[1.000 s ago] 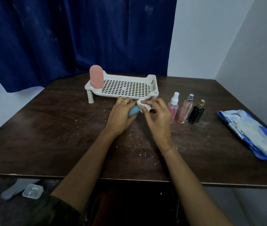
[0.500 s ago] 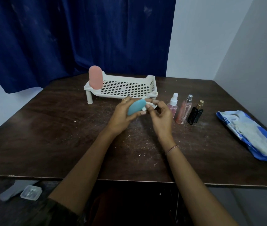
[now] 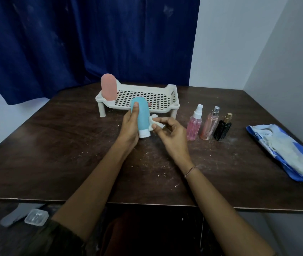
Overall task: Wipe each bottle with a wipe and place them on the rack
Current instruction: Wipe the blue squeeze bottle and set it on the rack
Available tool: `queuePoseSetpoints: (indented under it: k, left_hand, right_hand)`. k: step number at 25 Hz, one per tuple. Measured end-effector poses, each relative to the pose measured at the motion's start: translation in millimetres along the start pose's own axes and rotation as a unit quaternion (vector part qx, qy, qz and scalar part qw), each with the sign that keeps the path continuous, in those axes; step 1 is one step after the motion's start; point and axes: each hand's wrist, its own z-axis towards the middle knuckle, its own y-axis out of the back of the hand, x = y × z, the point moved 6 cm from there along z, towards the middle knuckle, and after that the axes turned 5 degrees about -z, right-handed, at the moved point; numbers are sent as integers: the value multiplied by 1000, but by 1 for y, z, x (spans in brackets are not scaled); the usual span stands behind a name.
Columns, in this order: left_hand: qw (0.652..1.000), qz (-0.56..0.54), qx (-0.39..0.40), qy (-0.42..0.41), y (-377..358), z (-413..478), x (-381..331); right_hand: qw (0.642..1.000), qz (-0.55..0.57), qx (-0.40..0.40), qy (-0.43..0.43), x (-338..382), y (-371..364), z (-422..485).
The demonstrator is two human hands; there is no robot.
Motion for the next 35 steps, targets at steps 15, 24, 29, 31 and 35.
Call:
queuePoseSetpoints:
  k: [15, 24, 29, 31, 35]
  left_hand:
    - [997, -5, -35, -64, 8, 0, -16]
    - [991, 64, -2, -116, 5, -7, -24]
    - [984, 47, -14, -172, 4, -15, -38]
    - [979, 69, -20, -191, 4, -16, -42]
    - [918, 270, -94, -273, 7, -8, -53]
  right_hand:
    - [967, -233, 49, 90, 1, -5, -3]
    - [982, -179, -36, 52, 7, 6, 6]
    - [998, -45, 42, -17, 19, -10, 17]
    - [997, -41, 54, -24, 24, -13, 25]
    - [993, -109, 3, -37, 25, -23, 53]
